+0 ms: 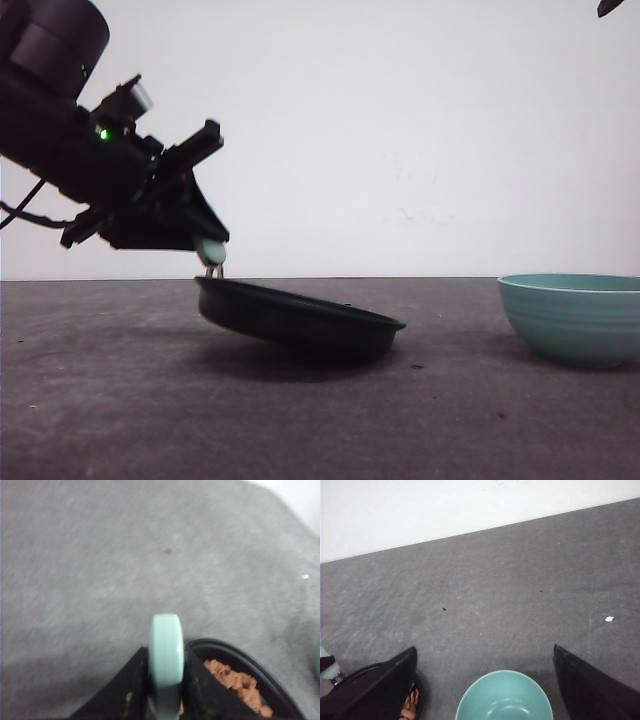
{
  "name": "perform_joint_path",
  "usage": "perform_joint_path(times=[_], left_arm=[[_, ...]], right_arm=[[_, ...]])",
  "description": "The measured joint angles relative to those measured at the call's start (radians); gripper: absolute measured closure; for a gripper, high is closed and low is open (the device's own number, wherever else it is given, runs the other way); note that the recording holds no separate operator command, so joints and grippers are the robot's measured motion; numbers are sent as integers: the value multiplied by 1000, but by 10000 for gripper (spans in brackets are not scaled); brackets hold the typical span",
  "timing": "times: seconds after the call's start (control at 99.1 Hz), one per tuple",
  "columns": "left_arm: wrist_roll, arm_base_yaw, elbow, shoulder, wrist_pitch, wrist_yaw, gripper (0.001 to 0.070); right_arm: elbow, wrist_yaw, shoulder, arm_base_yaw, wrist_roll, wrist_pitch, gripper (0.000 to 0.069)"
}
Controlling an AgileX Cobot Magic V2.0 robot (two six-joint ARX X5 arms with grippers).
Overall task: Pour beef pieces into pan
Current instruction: 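Lower the filled pan onto the table with the left gripper, then open the left gripper and raise it away from the pan handle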
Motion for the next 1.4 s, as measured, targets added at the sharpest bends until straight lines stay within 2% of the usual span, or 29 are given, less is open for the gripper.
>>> perform_joint_path(times=[0.04, 0.131, 0.182, 0.242, 0.373, 0.504, 0.666, 0.868, 1.029, 1.17, 1.211, 1.261, 1.281, 1.291, 1.342, 1.372, 1.402], left_arm=[[-2, 4, 0, 0, 1, -1, 531], [-2, 19, 0, 0, -14, 0, 327], [-2, 27, 0, 0, -26, 5, 267], [-2, 38, 0, 0, -49, 12, 232], [1, 63, 0, -15, -104, 25, 212], [14, 90, 0, -108, -150, 25, 209], [93, 97, 0, -323, -232, 26, 208], [185, 68, 0, -620, -387, 26, 208], [212, 57, 0, -826, -506, 26, 207], [215, 57, 0, -926, -594, 26, 208], [216, 57, 0, -940, -608, 26, 210], [219, 57, 0, -951, -624, 25, 254], [221, 57, 0, -954, -633, 26, 293], [223, 57, 0, -955, -637, 25, 317], [227, 57, 0, -960, -659, 25, 466], [228, 57, 0, -962, -670, 25, 548], [229, 57, 0, -962, -680, 24, 598]], right_arm=[[0, 0, -1, 0, 0, -1, 151], [0, 0, -2, 0, 0, -1, 151], [0, 0, -2, 0, 0, -2, 151], [0, 0, -2, 0, 0, -2, 151], [0, 0, -2, 0, 0, -2, 151], [0, 0, -2, 0, -4, -2, 151], [2, -1, -2, 0, -17, -16, 151], [63, -6, -2, 15, -70, -88, 151], [134, -8, -2, 44, -129, -141, 151], [151, -8, -17, 53, -155, -154, 154], [151, -8, -20, 54, -158, -157, 183], [151, -8, -23, 54, -163, -156, 286], [151, -8, -23, 54, -166, -157, 360], [151, -8, -23, 54, -166, -157, 375], [151, -8, -23, 54, -171, -157, 533], [151, -8, -24, 54, -173, -157, 589], [151, -8, -24, 54, -174, -158, 624]])
